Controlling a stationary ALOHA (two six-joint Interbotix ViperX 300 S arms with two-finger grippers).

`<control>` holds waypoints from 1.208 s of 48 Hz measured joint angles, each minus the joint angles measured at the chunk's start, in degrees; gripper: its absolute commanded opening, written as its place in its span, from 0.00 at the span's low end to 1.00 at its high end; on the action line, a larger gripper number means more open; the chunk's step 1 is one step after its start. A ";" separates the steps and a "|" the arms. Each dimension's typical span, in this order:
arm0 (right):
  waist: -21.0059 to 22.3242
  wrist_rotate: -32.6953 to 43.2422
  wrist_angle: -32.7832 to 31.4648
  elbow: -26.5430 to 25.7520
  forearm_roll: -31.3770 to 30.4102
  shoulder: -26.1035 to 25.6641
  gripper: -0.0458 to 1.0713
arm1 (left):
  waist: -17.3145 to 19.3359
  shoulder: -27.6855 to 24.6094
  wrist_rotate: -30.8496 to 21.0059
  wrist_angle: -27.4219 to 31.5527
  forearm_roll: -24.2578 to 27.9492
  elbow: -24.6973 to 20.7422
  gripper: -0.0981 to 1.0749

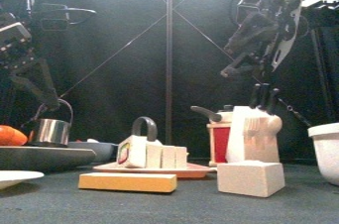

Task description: Place cookie cutter on stove

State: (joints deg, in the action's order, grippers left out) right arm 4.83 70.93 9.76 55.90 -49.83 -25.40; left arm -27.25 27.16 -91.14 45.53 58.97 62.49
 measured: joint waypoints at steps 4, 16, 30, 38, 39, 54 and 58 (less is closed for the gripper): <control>-0.09 0.00 0.00 0.00 0.00 0.00 0.85 | 0.00 0.00 0.62 0.18 -1.49 0.00 0.59; 0.00 0.00 0.00 0.00 0.00 0.00 0.85 | 0.00 0.00 0.62 1.93 -2.20 0.00 0.65; -0.09 0.00 0.00 0.00 -0.09 0.00 0.86 | 0.00 0.18 0.53 2.90 -2.20 -0.62 0.85; 0.00 0.00 0.00 0.00 0.00 0.00 0.85 | 0.00 0.18 0.53 2.99 -1.58 -1.14 0.88; -0.09 0.00 0.00 0.00 0.00 0.09 0.85 | 0.00 0.18 0.53 2.99 -1.41 -1.23 0.88; -0.09 0.00 0.00 0.00 0.00 0.00 0.86 | -0.09 1.14 0.09 2.99 3.08 -1.85 0.88; 0.00 0.00 0.00 0.00 0.00 0.00 0.86 | -0.09 1.14 0.09 2.99 3.87 -1.85 0.88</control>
State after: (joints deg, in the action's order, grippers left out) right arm 4.83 70.93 9.76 55.90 -49.83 -25.40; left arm -27.33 28.30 -91.05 48.52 62.84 60.64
